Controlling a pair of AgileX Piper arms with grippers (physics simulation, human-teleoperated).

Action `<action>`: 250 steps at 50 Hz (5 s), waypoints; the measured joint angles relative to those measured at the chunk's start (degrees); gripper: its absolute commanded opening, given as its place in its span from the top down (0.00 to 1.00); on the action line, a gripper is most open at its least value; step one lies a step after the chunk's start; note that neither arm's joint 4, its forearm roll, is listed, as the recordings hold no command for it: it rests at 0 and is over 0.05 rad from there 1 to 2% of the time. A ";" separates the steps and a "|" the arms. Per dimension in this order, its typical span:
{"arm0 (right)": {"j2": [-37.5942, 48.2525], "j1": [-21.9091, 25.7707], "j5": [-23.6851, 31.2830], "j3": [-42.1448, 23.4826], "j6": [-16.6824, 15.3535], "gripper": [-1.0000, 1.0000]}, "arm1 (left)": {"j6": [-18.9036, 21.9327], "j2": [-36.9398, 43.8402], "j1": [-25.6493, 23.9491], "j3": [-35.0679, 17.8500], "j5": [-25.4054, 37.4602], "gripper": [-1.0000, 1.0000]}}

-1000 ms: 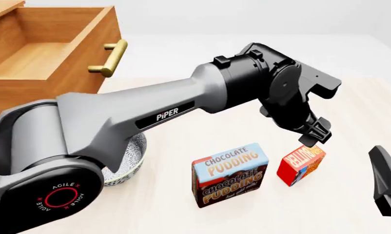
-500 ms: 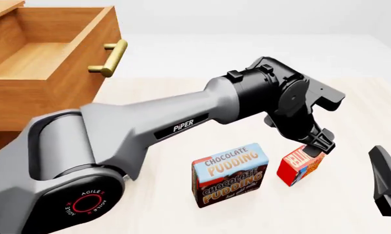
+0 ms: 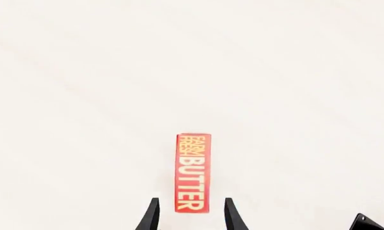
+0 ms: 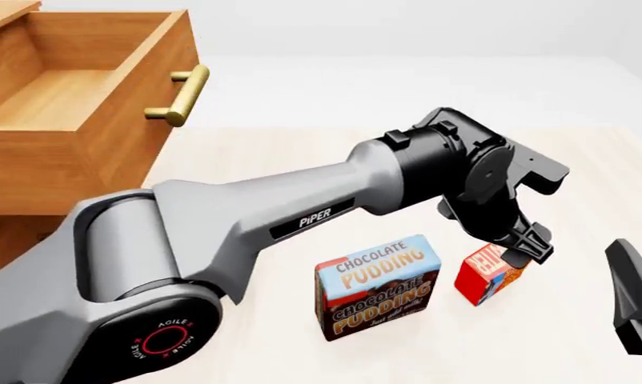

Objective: Put the butter at the back in the top drawer of the cabinet and close it.

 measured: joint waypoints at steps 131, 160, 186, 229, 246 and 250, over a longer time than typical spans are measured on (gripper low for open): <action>0.00 0.00 0.00 0.00 0.00 0.00 | -5.19 6.15 -1.28 0.17 -2.54 0.00; 0.00 0.00 0.00 0.00 0.00 0.00 | -5.83 6.13 -1.28 0.67 -2.84 0.00; 0.00 0.00 0.00 0.00 0.00 0.00 | -5.90 7.08 -0.59 0.69 -3.37 0.00; 0.00 0.00 0.00 0.00 0.00 0.00 | -8.30 9.11 -0.77 0.46 -4.11 1.00; 0.00 0.00 0.00 0.00 0.00 0.00 | -6.56 7.05 -1.19 1.80 -6.71 1.00; 0.00 0.00 0.00 0.00 0.00 0.00 | -6.16 6.21 -1.23 2.13 -7.28 1.00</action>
